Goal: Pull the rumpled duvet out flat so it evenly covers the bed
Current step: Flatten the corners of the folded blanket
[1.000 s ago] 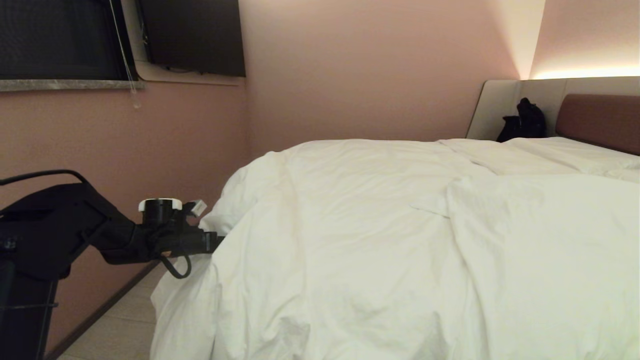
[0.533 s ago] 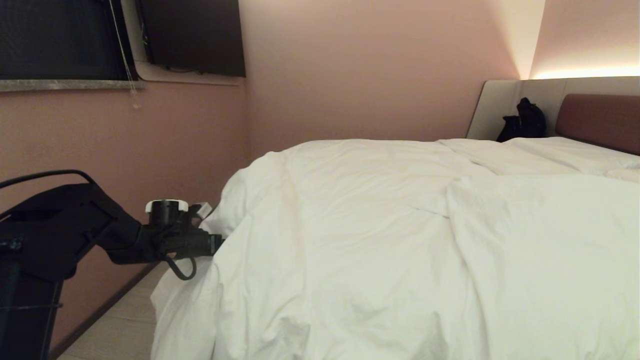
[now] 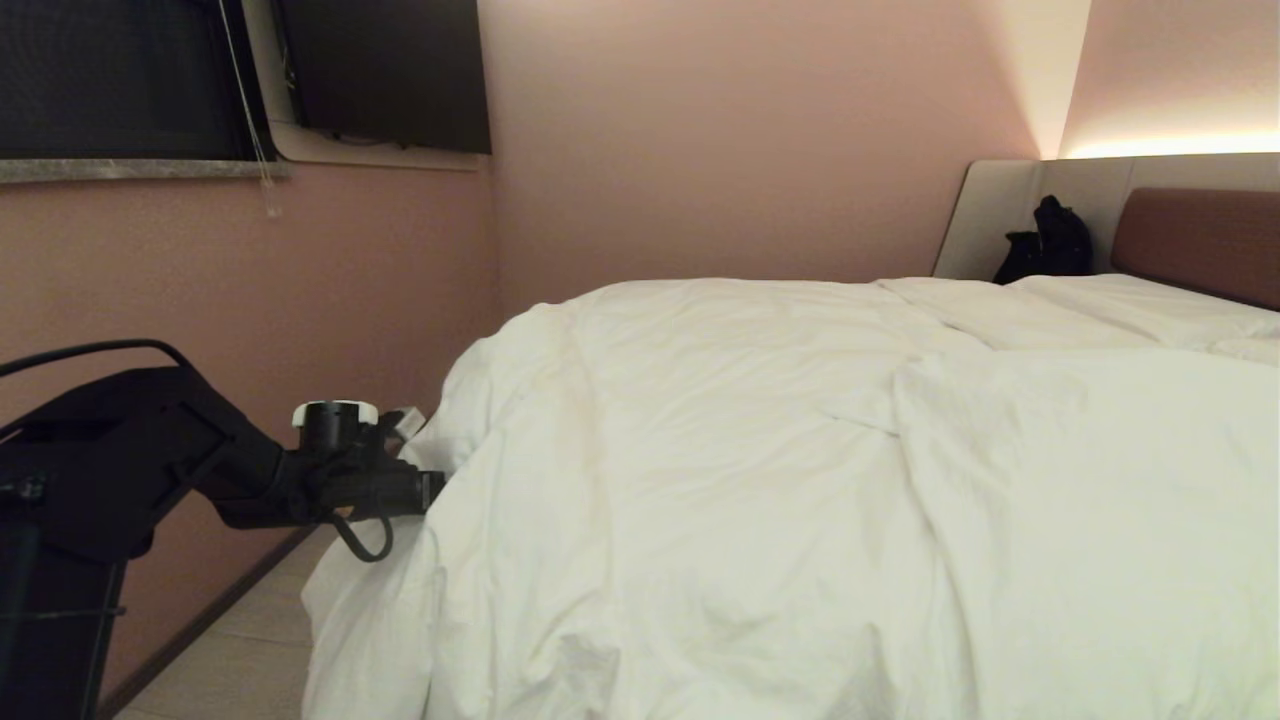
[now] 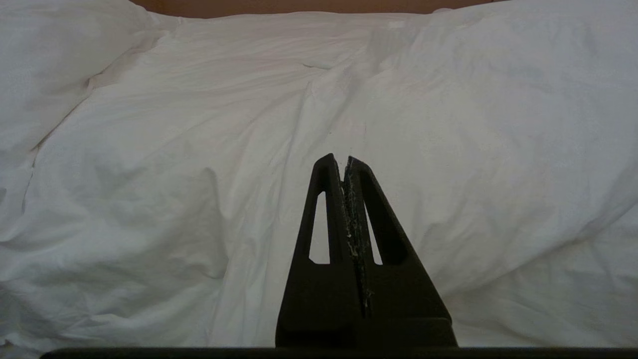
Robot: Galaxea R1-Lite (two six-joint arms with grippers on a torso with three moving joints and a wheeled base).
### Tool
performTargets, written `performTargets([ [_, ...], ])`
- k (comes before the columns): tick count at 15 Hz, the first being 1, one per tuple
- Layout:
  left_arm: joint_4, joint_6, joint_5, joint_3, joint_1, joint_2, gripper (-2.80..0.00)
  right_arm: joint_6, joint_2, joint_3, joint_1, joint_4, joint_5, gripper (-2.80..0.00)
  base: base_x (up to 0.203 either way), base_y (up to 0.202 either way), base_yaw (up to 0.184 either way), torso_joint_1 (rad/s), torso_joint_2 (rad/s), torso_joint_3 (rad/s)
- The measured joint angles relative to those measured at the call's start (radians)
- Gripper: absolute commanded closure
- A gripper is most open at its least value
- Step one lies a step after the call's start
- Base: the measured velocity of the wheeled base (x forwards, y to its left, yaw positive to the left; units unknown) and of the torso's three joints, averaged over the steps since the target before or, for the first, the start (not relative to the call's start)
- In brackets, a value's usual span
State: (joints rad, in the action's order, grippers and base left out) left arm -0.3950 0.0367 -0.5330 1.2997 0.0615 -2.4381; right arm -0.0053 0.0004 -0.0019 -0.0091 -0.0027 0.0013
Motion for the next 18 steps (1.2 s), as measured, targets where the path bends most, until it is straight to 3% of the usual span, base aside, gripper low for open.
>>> performTargets([
  [11, 0.004, -0.004, 0.004, -0.085, 0.005, 0.103, 0.0, 0.0, 0.0, 0.0, 0.0, 0.0, 0.001, 0.0, 0.0, 0.0, 0.0, 0.0, 0.0, 0.0],
  [15, 0.103, -0.011, 0.067, -0.115, 0.044, 0.184, 0.0, 0.0, 0.0, 0.0, 0.0, 0.0, 0.0, 0.0, 0.0, 0.0, 0.0, 0.0, 0.0, 0.0],
  [18, 0.217, -0.023, 0.076, -0.137, 0.125, 0.278, 0.0, 0.0, 0.0, 0.0, 0.001, 0.0, 0.0, 0.0, 0.0, 0.0, 0.0, 0.0, 0.0, 0.0],
])
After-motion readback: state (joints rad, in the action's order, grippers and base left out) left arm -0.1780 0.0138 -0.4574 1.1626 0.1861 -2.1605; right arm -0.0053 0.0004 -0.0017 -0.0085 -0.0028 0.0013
